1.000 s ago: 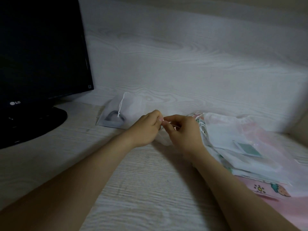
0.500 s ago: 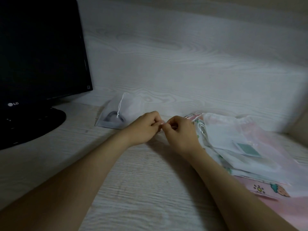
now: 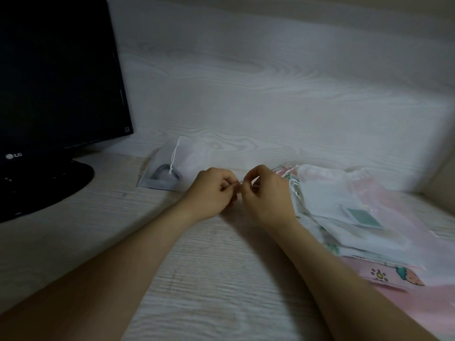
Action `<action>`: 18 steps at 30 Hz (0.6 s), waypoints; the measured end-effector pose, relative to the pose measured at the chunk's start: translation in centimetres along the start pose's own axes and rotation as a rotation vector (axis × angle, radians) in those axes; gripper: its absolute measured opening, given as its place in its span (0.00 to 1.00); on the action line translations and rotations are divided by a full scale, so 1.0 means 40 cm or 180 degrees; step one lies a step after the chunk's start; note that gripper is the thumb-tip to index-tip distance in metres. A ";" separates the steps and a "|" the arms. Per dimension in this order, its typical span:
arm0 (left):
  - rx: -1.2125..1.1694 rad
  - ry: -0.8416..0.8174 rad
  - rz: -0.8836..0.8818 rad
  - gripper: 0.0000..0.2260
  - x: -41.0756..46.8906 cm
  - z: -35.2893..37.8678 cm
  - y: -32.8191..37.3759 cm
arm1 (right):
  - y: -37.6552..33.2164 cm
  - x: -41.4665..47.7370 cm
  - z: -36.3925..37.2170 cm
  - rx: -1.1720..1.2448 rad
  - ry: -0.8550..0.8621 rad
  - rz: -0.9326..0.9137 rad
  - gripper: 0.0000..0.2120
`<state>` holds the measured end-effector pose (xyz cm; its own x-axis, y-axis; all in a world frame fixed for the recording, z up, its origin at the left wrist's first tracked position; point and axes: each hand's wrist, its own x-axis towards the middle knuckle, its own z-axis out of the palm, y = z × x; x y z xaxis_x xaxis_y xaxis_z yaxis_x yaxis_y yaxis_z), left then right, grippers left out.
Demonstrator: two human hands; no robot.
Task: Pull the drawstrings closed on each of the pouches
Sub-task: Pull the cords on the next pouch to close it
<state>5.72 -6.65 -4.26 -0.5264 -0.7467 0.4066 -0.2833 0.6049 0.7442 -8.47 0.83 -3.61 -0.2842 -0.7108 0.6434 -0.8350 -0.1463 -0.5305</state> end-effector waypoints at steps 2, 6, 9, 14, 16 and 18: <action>0.0195 0.0085 0.0061 0.09 -0.001 0.012 0.001 | -0.005 0.002 -0.009 0.0196 -0.0050 0.0102 0.01; 0.0328 0.0033 0.0083 0.07 -0.006 0.012 0.006 | -0.009 0.010 -0.029 0.1027 -0.0266 0.0469 0.04; 0.0312 0.0009 0.0018 0.06 -0.003 0.005 -0.001 | -0.016 0.015 -0.039 0.1582 -0.0184 0.0792 0.04; 0.0385 -0.0111 -0.0003 0.05 0.003 0.002 -0.005 | -0.006 0.019 -0.037 0.1691 -0.0136 0.0602 0.04; 0.0576 -0.0127 0.0088 0.06 0.001 0.004 0.001 | -0.006 0.019 -0.031 0.1662 -0.0171 0.0517 0.06; 0.0747 -0.0143 0.0221 0.07 -0.003 0.007 0.009 | -0.009 0.018 -0.029 0.1667 -0.0210 0.0468 0.07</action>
<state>5.45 -6.26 -4.21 -0.5847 -0.6913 0.4247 -0.4208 0.7059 0.5698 -8.90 1.18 -2.32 -0.3359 -0.7887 0.5148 -0.4377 -0.3532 -0.8268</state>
